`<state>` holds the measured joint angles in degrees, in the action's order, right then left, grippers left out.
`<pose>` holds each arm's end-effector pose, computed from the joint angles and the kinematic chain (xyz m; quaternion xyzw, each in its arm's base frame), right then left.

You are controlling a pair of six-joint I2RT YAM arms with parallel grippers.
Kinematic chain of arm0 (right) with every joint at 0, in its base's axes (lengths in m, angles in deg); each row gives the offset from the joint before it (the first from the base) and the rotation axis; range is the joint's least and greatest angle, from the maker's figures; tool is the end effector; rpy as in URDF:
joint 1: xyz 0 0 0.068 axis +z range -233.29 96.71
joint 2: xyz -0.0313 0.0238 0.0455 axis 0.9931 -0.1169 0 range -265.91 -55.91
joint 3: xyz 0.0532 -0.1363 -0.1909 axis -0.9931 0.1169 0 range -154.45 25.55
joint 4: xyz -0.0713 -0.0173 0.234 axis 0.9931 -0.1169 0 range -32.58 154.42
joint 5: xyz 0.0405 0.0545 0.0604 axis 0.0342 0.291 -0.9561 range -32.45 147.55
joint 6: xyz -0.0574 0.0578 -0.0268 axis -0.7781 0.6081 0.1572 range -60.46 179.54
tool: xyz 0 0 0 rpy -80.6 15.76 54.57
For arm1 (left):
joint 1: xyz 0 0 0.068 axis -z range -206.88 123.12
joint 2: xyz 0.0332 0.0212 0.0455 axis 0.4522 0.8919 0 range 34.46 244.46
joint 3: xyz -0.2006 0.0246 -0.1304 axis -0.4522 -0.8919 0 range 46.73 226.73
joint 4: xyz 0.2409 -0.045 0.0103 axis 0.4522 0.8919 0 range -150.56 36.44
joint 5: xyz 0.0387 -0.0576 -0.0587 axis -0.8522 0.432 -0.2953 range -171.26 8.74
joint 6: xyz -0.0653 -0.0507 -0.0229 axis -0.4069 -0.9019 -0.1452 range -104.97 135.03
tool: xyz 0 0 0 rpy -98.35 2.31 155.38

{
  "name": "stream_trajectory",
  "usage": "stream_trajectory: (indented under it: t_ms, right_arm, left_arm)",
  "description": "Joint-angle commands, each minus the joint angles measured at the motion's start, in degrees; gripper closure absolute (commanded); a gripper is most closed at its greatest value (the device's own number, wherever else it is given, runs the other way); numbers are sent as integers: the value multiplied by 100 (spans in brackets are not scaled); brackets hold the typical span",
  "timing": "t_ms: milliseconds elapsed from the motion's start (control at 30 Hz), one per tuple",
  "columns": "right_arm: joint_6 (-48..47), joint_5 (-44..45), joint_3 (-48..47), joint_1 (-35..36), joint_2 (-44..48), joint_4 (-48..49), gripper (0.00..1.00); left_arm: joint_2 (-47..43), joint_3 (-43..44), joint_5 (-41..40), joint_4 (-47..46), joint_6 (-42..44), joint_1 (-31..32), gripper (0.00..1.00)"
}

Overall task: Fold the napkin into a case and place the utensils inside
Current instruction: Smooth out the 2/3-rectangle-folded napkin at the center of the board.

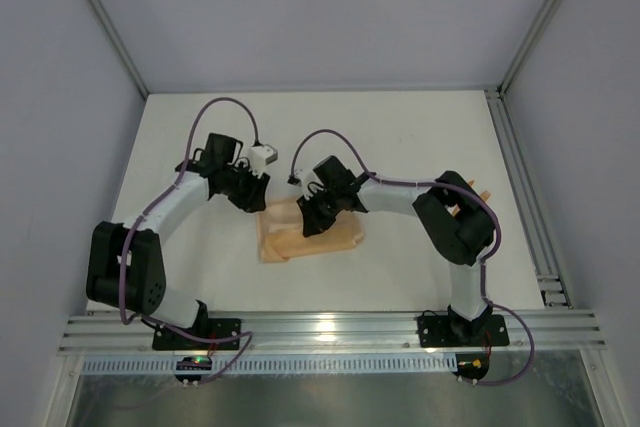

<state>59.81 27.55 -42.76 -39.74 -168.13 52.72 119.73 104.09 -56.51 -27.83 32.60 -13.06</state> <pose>0.2577 0.2971 0.0972 -0.4113 0.8295 0.3360 0.1726 0.2840 -0.1025 0.1654 0.3079 0.8949 -0.1991 0.2542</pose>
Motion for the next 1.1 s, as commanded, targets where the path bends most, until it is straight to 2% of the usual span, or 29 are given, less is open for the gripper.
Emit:
stream_trajectory:
  t_ms: [0, 133, 167, 300, 433, 533, 567, 633, 700, 933, 1067]
  right_arm:
    - [-142, 82, -77, 22, -194, -245, 87]
    - [-106, 12, -103, 31, -221, -183, 87]
    - [-98, 12, -121, 31, -230, -183, 87]
    - [-89, -6, -147, 22, -238, -183, 87]
    - [-54, 3, -147, 22, -238, -174, 87]
    - [-54, -15, -138, 22, -238, -174, 87]
    - [-62, -15, -138, 13, -238, -174, 87]
    - [-80, -41, -138, 13, -247, -183, 87]
    - [-106, -85, -156, 13, -256, -183, 87]
    - [-203, -173, -121, -4, -221, -183, 87]
    - [-291, -234, -130, -4, -247, -165, 87]
  left_arm:
    - [-2, 109, 653, 742, 414, 190, 66]
    - [-28, -93, 619, 1112, 853, 410, 63]
    - [-28, -163, 610, 1087, 941, 480, 59]
    - [103, -243, 671, 990, 977, 577, 57]
    - [253, -261, 592, 867, 951, 657, 66]
    - [367, -313, 373, 744, 907, 657, 77]
    - [384, -322, 198, 674, 855, 657, 85]
    - [411, -331, 100, 446, 749, 657, 94]
    - [446, -287, 21, 261, 653, 657, 99]
    - [938, -182, -252, 76, 512, 604, 100]
    - [1298, -33, 38, 31, 389, 288, 100]
